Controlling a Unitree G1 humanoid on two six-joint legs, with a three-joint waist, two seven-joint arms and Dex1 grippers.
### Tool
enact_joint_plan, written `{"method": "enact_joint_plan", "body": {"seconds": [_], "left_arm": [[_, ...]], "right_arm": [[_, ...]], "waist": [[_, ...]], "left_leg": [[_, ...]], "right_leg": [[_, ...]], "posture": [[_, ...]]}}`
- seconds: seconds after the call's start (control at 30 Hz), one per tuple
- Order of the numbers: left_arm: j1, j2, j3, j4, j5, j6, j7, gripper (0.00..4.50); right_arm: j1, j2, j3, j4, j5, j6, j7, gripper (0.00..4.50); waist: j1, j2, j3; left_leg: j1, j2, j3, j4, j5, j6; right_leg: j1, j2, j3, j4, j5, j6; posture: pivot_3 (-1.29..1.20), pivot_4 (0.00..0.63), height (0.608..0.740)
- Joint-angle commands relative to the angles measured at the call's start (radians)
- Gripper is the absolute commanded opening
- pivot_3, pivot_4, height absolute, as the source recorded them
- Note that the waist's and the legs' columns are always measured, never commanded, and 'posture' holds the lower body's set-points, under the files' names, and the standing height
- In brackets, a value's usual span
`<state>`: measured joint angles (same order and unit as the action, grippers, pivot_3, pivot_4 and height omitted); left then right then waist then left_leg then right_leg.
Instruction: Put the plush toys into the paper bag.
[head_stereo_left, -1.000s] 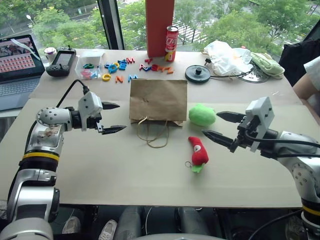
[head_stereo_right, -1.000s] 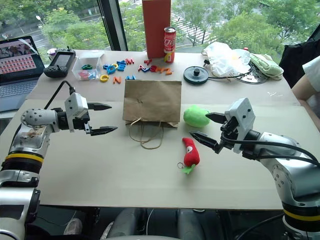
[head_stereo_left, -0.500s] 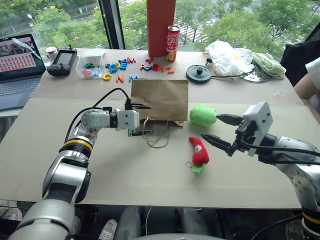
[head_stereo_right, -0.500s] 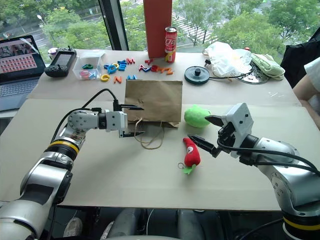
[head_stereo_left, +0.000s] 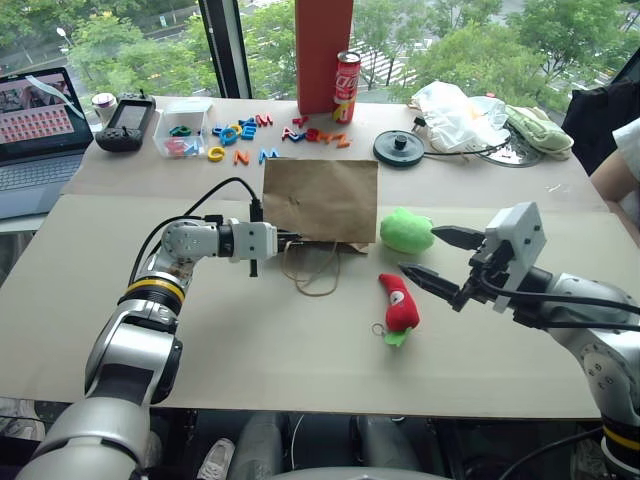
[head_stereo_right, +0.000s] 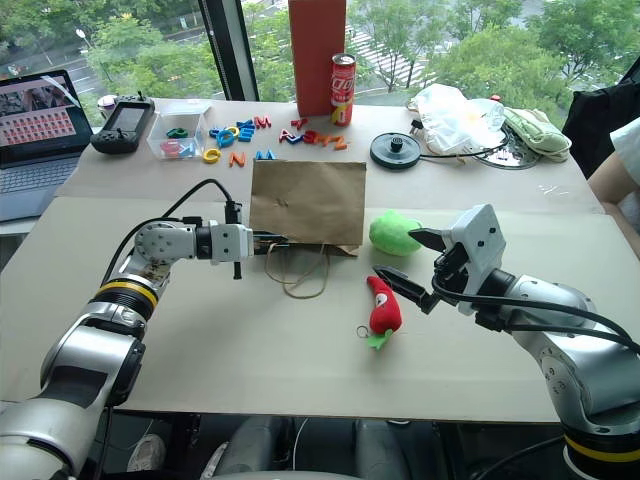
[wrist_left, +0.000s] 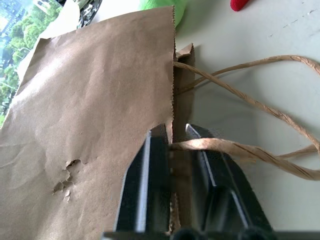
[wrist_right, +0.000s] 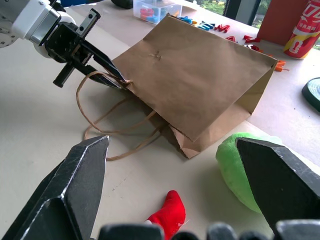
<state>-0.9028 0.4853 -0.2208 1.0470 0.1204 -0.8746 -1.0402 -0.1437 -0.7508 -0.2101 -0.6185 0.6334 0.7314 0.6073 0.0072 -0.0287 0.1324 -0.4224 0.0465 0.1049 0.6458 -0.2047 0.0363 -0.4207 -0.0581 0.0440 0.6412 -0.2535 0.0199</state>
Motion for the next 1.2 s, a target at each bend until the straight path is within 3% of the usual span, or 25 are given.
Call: {"method": "enact_joint_plan", "body": {"seconds": [0.03,0.27,0.53,0.83,0.97,1.2], "left_arm": [[-0.027,0.006,0.001,-0.003,0.013,-0.021,0.022,0.19],[-0.024,0.006,0.074,-0.104,-0.127,0.092,-0.044,0.19],[-0.034,0.005,0.202,-0.369,-0.352,0.557,-0.074,0.19],[0.028,0.001,0.218,-0.554,-0.374,0.747,-0.048,0.19],[0.039,-0.002,0.221,-0.59,-0.378,0.782,-0.044,0.08],[0.045,-0.008,0.222,-0.637,-0.386,0.823,-0.045,0.08]], "right_arm": [[-0.016,-0.003,-0.009,-0.019,0.006,-0.006,-0.004,4.5],[-0.027,0.003,0.019,-0.006,-0.01,-0.011,-0.006,4.5],[-0.051,0.052,0.107,-0.016,-0.032,0.001,-0.042,4.5],[-0.177,0.218,0.28,0.066,-0.136,0.026,-0.186,4.5],[-0.228,0.305,0.326,0.127,-0.194,0.022,-0.25,3.43],[-0.348,0.432,0.428,0.307,-0.335,-0.039,-0.305,0.9]], "waist": [[0.0,0.0,0.0],[0.0,0.0,0.0],[-0.008,0.0,0.0],[-0.02,0.0,0.0],[-0.02,0.0,0.0],[-0.021,0.0,0.0]], "left_leg": [[0.0,0.0,0.0,0.0,0.0,0.0],[0.0,0.0,-0.001,0.0,0.0,0.0],[0.0,0.0,-0.008,0.001,0.0,0.0],[0.0,0.0,-0.011,0.002,0.0,0.0],[0.0,0.0,-0.012,0.002,0.0,0.0],[-0.001,0.0,-0.011,0.002,0.0,0.0]], "right_leg": [[0.0,0.0,0.0,0.0,0.0,0.0],[0.0,0.0,0.0,0.0,0.0,0.0],[0.0,0.001,-0.001,0.001,0.0,0.0],[0.001,0.002,-0.001,0.002,0.0,0.0],[0.001,0.001,-0.001,0.002,0.0,0.0],[0.001,0.001,-0.001,0.002,0.0,0.0]], "posture": [[0.0,0.15,0.739],[0.0,0.15,0.739],[0.0,0.15,0.739],[0.0,0.15,0.739],[0.0,0.15,0.739],[0.0,0.15,0.739]]}}
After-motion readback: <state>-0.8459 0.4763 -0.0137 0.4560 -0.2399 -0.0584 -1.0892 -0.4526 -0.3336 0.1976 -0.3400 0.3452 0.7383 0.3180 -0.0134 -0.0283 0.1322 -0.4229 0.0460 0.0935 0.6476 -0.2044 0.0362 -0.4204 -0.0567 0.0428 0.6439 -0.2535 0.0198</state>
